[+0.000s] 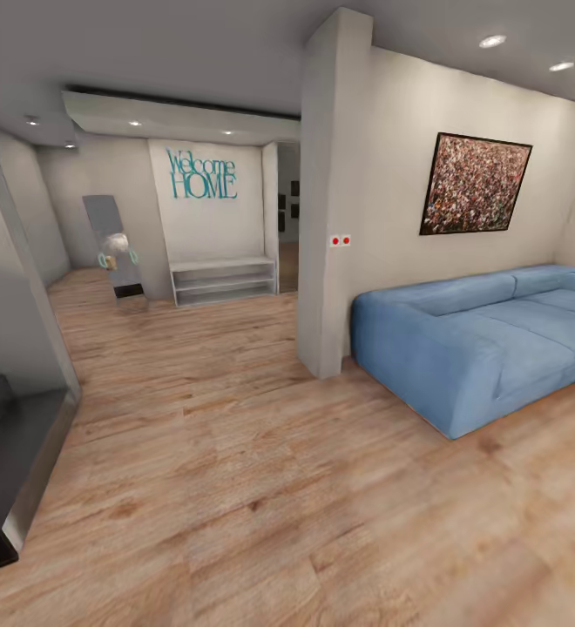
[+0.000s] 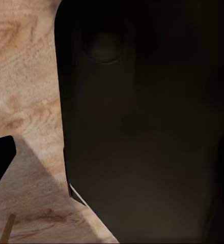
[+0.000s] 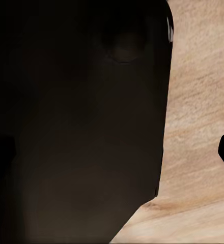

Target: Pick up the poster from the kitchen countertop and hang it on one of the wall nails in the kitchen.

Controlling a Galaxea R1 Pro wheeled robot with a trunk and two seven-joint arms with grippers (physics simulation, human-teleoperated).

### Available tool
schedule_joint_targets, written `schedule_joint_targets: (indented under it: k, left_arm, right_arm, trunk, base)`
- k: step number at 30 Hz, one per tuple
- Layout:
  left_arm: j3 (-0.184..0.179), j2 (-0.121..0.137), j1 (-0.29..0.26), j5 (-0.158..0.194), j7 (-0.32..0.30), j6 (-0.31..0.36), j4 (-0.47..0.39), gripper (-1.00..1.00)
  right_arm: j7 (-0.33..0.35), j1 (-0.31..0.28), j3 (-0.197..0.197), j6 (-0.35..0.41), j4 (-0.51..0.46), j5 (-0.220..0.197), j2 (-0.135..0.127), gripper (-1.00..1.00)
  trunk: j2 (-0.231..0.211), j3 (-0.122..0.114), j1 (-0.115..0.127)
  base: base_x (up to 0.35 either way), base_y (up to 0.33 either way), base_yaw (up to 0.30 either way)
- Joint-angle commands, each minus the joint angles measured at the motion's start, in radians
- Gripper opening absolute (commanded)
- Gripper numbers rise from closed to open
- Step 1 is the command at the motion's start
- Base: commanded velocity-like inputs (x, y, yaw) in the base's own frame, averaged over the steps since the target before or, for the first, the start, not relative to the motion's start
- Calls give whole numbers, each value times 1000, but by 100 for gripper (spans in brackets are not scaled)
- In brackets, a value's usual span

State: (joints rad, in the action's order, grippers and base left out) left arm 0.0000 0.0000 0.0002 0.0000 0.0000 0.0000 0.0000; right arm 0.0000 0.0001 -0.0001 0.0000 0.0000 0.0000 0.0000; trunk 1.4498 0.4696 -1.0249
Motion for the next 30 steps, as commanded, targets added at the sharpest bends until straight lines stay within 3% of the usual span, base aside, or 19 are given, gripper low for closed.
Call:
schedule_joint_targets:
  k: [1,5,20,29,30]
  left_arm:
    - [-1,-6,6,-1,0,1,-6,100]
    - [-1,-27,20,0,-1,-5,-23,100]
    - [0,-34,27,0,-2,-13,-30,100]
    - [3,16,45,-21,0,-55,-80,100]
    - [4,20,45,-45,0,-55,-691,100]
  right_arm:
    - [1,-5,-6,-5,-6,-6,5,100]
    - [1,-12,-7,-8,-10,-5,2,100]
    - [0,-20,-5,-10,-14,-4,-1,100]
    - [-1,-72,-3,-60,-65,3,-49,100]
    - [-1,-87,-3,-164,-421,1,-54,100]
  trunk:
    - [0,0,0]
    - [0,0,0]
    - [0,0,0]
    - [0,0,0]
    - [0,0,0]
  base:
    - [0,0,0]
    - [0,0,0]
    - [0,0,0]
    - [0,0,0]
    - [0,0,0]
